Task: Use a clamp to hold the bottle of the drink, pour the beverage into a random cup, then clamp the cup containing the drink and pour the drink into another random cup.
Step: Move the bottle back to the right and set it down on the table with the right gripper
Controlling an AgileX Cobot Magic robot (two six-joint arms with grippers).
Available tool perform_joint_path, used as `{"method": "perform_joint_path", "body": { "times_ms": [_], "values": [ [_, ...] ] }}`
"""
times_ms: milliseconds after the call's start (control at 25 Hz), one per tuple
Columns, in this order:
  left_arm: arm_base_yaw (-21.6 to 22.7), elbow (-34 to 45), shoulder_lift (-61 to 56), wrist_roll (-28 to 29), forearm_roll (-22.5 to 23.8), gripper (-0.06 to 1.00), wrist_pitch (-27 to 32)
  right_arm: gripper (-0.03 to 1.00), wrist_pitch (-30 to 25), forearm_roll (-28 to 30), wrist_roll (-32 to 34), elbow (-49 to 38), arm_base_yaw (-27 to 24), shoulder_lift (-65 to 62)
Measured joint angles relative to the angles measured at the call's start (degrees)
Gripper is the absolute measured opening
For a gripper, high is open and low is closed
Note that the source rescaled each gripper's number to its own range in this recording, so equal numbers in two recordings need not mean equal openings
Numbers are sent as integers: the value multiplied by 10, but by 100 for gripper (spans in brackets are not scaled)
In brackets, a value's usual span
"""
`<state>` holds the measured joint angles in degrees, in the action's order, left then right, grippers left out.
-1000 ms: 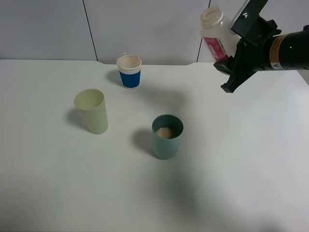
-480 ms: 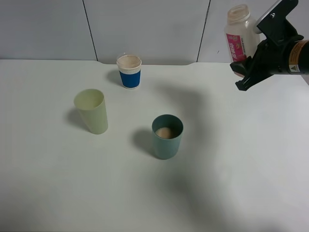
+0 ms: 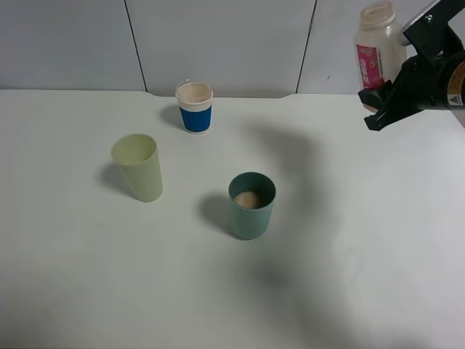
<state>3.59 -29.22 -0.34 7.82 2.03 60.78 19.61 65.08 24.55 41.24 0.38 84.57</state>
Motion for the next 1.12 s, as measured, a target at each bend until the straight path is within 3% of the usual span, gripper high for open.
{"method": "perform_joint_path", "body": {
  "times_ms": [320, 440, 560, 680, 800, 920, 1120],
  "values": [
    [0, 0, 0, 0, 0, 80, 0, 0, 28, -20, -26, -18, -1, 19],
    [0, 0, 0, 0, 0, 80, 0, 0, 94, -149, -179, -54, -2, 64],
    [0, 0, 0, 0, 0, 80, 0, 0, 119, -186, -225, -62, -2, 75],
    [0, 0, 0, 0, 0, 80, 0, 0, 207, -318, -343, -98, -2, 126],
    [0, 0, 0, 0, 0, 80, 0, 0, 224, -345, -361, -107, -2, 138],
    [0, 0, 0, 0, 0, 80, 0, 0, 340, -386, -406, -118, -2, 222],
    [0, 0, 0, 0, 0, 80, 0, 0, 418, -408, -400, -118, -2, 270]
  ]
}}
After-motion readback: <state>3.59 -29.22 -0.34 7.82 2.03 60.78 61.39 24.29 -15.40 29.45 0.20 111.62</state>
